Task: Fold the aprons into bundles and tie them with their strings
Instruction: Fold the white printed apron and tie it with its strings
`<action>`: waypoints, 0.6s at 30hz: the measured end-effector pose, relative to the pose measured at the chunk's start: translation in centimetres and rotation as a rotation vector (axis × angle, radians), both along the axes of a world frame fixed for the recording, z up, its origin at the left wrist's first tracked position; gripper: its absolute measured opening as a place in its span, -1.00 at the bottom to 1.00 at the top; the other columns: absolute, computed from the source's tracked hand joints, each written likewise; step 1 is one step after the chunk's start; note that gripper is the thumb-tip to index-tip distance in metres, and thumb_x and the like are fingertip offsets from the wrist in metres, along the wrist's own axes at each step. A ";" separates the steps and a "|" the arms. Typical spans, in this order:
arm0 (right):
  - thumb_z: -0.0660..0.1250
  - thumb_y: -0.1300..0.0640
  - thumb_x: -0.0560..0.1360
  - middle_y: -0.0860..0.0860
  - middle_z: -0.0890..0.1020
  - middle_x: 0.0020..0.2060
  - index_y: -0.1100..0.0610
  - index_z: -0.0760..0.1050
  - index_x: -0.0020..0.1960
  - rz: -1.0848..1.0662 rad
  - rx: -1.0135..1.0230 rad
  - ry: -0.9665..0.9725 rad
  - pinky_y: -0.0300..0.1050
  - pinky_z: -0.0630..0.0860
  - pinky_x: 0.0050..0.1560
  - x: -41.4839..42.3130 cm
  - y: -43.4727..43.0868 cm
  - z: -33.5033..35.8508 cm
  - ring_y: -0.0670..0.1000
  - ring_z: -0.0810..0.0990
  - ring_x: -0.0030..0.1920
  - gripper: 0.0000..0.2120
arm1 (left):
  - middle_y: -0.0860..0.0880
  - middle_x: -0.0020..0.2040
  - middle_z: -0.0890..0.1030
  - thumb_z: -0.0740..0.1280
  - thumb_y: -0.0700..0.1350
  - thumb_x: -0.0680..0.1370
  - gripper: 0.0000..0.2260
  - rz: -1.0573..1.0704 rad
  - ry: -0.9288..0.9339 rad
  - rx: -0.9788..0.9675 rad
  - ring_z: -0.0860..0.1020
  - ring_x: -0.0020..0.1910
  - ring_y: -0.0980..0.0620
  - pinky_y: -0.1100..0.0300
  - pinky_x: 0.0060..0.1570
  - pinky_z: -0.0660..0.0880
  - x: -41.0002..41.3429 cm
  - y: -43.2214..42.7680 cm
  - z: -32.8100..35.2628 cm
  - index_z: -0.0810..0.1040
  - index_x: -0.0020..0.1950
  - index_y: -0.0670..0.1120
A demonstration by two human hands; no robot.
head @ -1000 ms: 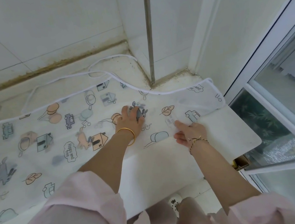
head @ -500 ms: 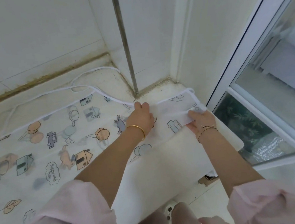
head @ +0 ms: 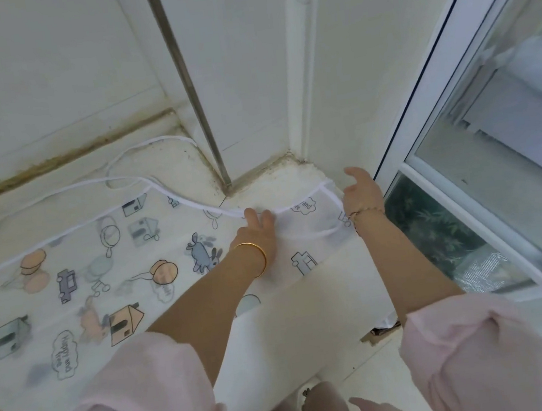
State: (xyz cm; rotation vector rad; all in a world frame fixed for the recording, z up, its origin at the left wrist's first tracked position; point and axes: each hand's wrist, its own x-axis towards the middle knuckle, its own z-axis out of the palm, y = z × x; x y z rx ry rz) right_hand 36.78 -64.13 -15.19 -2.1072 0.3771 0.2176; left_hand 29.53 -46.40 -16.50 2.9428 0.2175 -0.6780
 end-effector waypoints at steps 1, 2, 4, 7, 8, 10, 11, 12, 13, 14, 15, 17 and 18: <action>0.05 0.41 0.52 0.10 0.49 0.14 0.04 0.27 0.45 0.105 -0.105 -0.007 -0.11 0.45 0.10 0.5 0.3 0.2 0.10 0.52 0.07 -0.44 | -0.25 0.44 -0.08 0.10 -0.40 0.50 -0.36 -0.028 0.014 0.034 0.44 0.08 -0.21 0.02 -0.07 0.42 -0.1 -0.1 0.0 -0.07 0.51 -0.06; 0.08 0.39 0.51 0.11 0.48 0.20 0.01 0.27 0.45 0.201 -0.186 -0.012 -0.11 0.45 0.10 1.1 0.5 0.2 0.13 0.53 0.09 -0.44 | -0.28 0.46 -0.12 0.10 -0.39 0.51 -0.34 -0.055 0.022 0.072 0.44 0.10 -0.20 0.02 -0.04 0.43 -0.1 -0.3 -0.1 -0.13 0.52 -0.11; 0.16 0.30 0.53 0.12 0.50 0.24 0.05 0.38 0.37 0.345 -0.291 0.035 -0.10 0.43 0.13 2.0 0.9 0.1 0.15 0.53 0.15 -0.56 | -0.32 0.46 -0.17 0.10 -0.39 0.51 -0.32 -0.092 0.030 0.119 0.44 0.14 -0.21 0.03 0.02 0.44 0.0 -0.5 0.0 -0.21 0.53 -0.17; 0.17 0.20 0.57 0.08 0.59 0.09 0.13 0.51 0.16 0.298 -0.395 0.036 -0.13 0.43 -0.04 2.1 1.3 0.9 0.11 0.55 0.05 -0.77 | -0.31 0.47 -0.19 0.09 -0.41 0.50 -0.31 -0.075 0.045 0.096 0.42 0.17 -0.22 0.01 0.02 0.43 -0.1 -0.4 0.2 -0.20 0.53 -0.14; 0.16 0.19 0.57 0.06 0.59 0.01 0.10 0.51 0.12 0.207 -0.416 -0.024 -0.13 0.42 -0.10 1.9 1.3 1.1 0.10 0.55 -0.03 -0.79 | -0.29 0.47 -0.19 0.09 -0.42 0.50 -0.30 -0.061 0.050 0.083 0.41 0.18 -0.22 0.01 0.00 0.42 -0.1 -0.3 0.2 -0.19 0.53 -0.11; 0.15 0.19 0.56 0.00 0.54 -0.12 0.07 0.48 0.07 0.041 -0.364 -0.135 -0.14 0.42 -0.17 1.7 1.6 1.5 0.05 0.50 -0.15 -0.83 | -0.27 0.48 -0.21 0.08 -0.42 0.50 -0.29 -0.049 0.059 0.065 0.39 0.20 -0.22 0.02 -0.05 0.39 -0.1 -0.1 0.3 -0.20 0.53 -0.08; 0.15 0.20 0.55 -0.01 0.52 -0.13 0.08 0.48 0.06 -0.036 -0.253 -0.142 -0.14 0.42 -0.17 1.6 2.0 1.5 0.04 0.49 -0.15 -0.83 | -0.26 0.48 -0.22 0.07 -0.41 0.51 -0.30 -0.043 0.063 0.051 0.38 0.21 -0.23 0.02 -0.06 0.37 -0.1 0.0 0.4 -0.21 0.53 -0.06; 0.17 0.22 0.54 0.01 0.54 -0.12 0.11 0.50 0.07 -0.121 -0.092 -0.118 -0.13 0.45 -0.15 1.8 2.3 1.4 0.03 0.48 -0.15 -0.82 | -0.25 0.49 -0.23 0.05 -0.41 0.51 -0.30 -0.037 0.069 0.031 0.37 0.22 -0.23 0.01 -0.05 0.37 -0.1 0.0 0.4 -0.20 0.53 -0.04; 0.18 0.26 0.53 0.05 0.58 -0.12 0.15 0.53 0.07 -0.208 0.097 -0.069 -0.13 0.49 -0.14 1.9 2.5 1.1 0.03 0.50 -0.17 -0.80 | -0.24 0.49 -0.23 0.05 -0.41 0.50 -0.30 -0.031 0.074 0.014 0.36 0.22 -0.23 0.00 -0.02 0.39 -0.1 0.0 0.5 -0.19 0.53 -0.02; 0.17 0.30 0.51 0.08 0.60 -0.19 0.19 0.54 0.04 -0.283 0.277 -0.005 -0.16 0.52 -0.21 2.1 2.6 1.1 0.02 0.51 -0.25 -0.79 | -0.23 0.49 -0.24 0.05 -0.42 0.50 -0.29 -0.027 0.078 0.008 0.35 0.23 -0.23 -0.01 0.01 0.41 -0.1 0.1 0.5 -0.19 0.53 -0.01; 0.15 0.33 0.51 0.06 0.57 -0.33 0.20 0.53 -0.03 -0.336 0.423 0.076 -0.23 0.50 -0.36 2.3 2.4 1.2 -0.01 0.48 -0.38 -0.80 | -0.24 0.49 -0.24 0.06 -0.42 0.50 -0.28 -0.025 0.083 0.017 0.35 0.22 -0.22 -0.01 0.04 0.42 -0.1 0.1 0.5 -0.21 0.53 -0.02; 0.14 0.27 0.54 -0.01 0.45 -0.52 0.18 0.43 -0.21 -0.419 0.662 0.241 -0.30 0.30 -0.60 2.6 1.8 1.9 -0.09 0.34 -0.62 -0.82 | -0.26 0.48 -0.24 0.07 -0.42 0.50 -0.27 -0.036 0.089 0.055 0.36 0.21 -0.20 0.02 0.02 0.42 0.0 0.0 0.5 -0.24 0.53 -0.06; 0.15 0.20 0.55 -0.01 0.43 -0.53 0.16 0.40 -0.24 -0.467 0.766 0.289 -0.30 0.24 -0.58 2.5 1.4 2.3 -0.10 0.28 -0.66 -0.80 | -0.27 0.48 -0.24 0.08 -0.42 0.49 -0.26 -0.045 0.092 0.069 0.37 0.21 -0.20 0.03 0.01 0.41 0.0 -0.1 0.4 -0.25 0.53 -0.08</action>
